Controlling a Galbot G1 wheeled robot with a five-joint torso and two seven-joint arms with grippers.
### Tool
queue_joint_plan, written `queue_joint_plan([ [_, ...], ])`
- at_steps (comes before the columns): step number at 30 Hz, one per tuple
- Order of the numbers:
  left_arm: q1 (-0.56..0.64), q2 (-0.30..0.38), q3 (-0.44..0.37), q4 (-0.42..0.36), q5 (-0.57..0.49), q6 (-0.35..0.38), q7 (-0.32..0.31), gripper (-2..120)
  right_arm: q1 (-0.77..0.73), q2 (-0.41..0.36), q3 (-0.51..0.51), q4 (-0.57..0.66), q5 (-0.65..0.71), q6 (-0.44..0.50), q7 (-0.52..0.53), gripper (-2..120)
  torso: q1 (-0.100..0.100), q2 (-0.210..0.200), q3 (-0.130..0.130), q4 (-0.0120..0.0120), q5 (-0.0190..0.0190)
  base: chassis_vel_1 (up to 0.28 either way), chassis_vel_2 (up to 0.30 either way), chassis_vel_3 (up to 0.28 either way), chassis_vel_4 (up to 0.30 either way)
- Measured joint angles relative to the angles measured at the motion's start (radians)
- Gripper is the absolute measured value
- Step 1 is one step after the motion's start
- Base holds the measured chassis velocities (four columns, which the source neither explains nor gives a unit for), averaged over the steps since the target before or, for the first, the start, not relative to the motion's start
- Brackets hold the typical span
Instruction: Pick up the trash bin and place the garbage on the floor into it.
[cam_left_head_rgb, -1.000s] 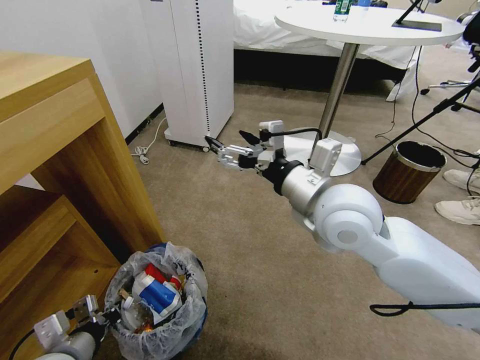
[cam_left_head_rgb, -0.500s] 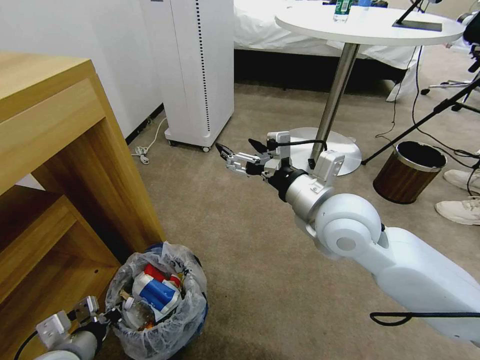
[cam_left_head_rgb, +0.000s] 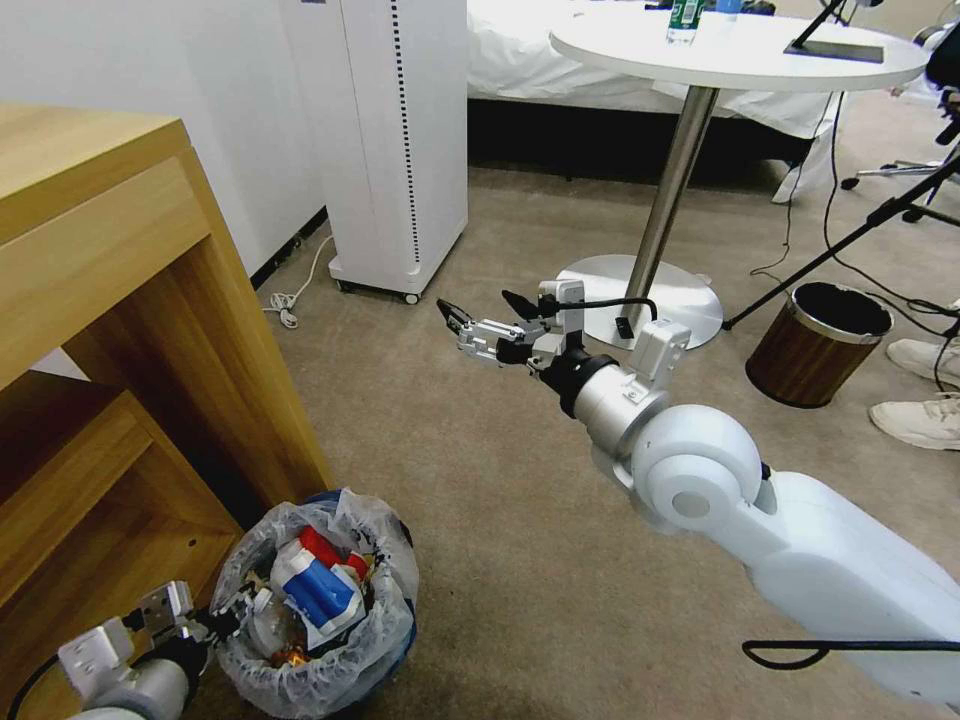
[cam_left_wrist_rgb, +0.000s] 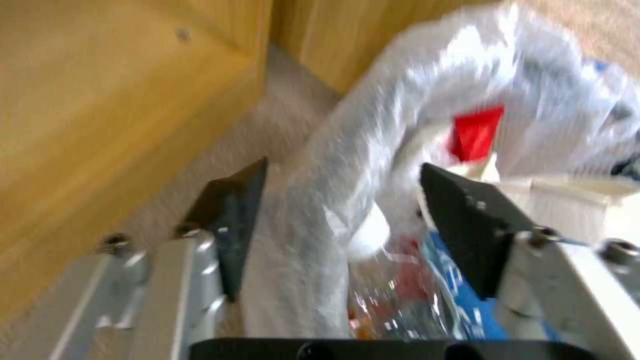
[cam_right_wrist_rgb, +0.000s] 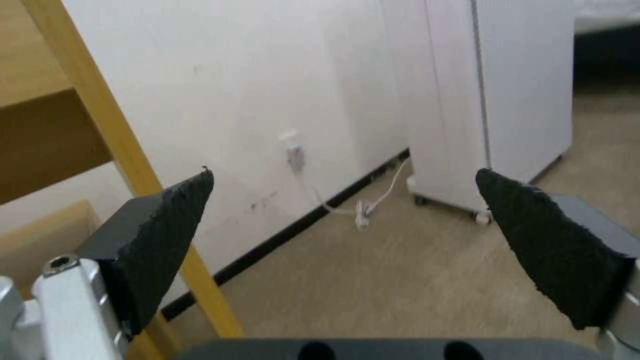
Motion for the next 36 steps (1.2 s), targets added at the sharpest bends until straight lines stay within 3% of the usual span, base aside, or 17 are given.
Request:
queue_joint_plan([
  [2,0.000,-0.002,-0.002,-0.006,0.022,-0.006,0.008,76,-0.012,0.000,0.012,-0.002,-0.016,0.011,-0.007,100,0.000,0.000,0.000,-0.0001,0.0000,0.000,0.000,0.000,0.000],
  [4,-0.003,-0.008,-0.009,-0.017,0.104,-0.038,0.047,87,-0.073,0.008,0.092,-0.016,-0.057,0.059,-0.033,100,0.000,0.000,0.000,0.0000,0.0002,0.000,0.000,0.000,0.000],
  [7,-0.012,-0.009,-0.014,-0.021,0.138,-0.059,0.061,95,-0.125,0.011,0.161,-0.030,-0.089,0.099,-0.060,100,0.000,0.000,0.000,-0.0001,0.0001,0.000,0.000,0.000,0.000],
  [16,-0.023,0.000,-0.011,-0.018,0.153,-0.069,0.070,98,-0.259,0.017,0.273,-0.042,-0.135,0.143,-0.086,100,0.000,0.000,0.000,-0.0001,0.0000,0.000,0.000,0.000,0.000],
  [23,-0.018,-0.001,-0.018,-0.023,0.216,-0.135,0.120,98,-0.344,0.067,0.363,-0.059,-0.226,0.157,-0.086,100,0.000,0.000,0.000,0.0002,0.0000,0.000,0.000,0.000,0.000],
  [31,-0.029,0.002,-0.018,-0.022,0.332,-0.217,0.182,98,-0.486,0.077,0.578,-0.053,-0.422,0.204,-0.153,100,0.000,0.000,0.000,-0.0001,0.0001,0.000,0.000,0.000,0.000],
  [34,-0.036,0.006,-0.009,-0.023,0.368,-0.252,0.202,99,-0.587,0.094,0.701,-0.034,-0.497,0.223,-0.164,100,0.000,0.000,0.000,-0.0002,-0.0001,0.000,0.000,0.000,0.000],
  [36,-0.036,0.007,-0.008,-0.023,0.375,-0.259,0.208,99,-0.609,0.099,0.722,-0.034,-0.517,0.231,-0.165,100,0.000,0.000,0.000,-0.0001,0.0000,0.000,0.000,0.000,0.000],
])
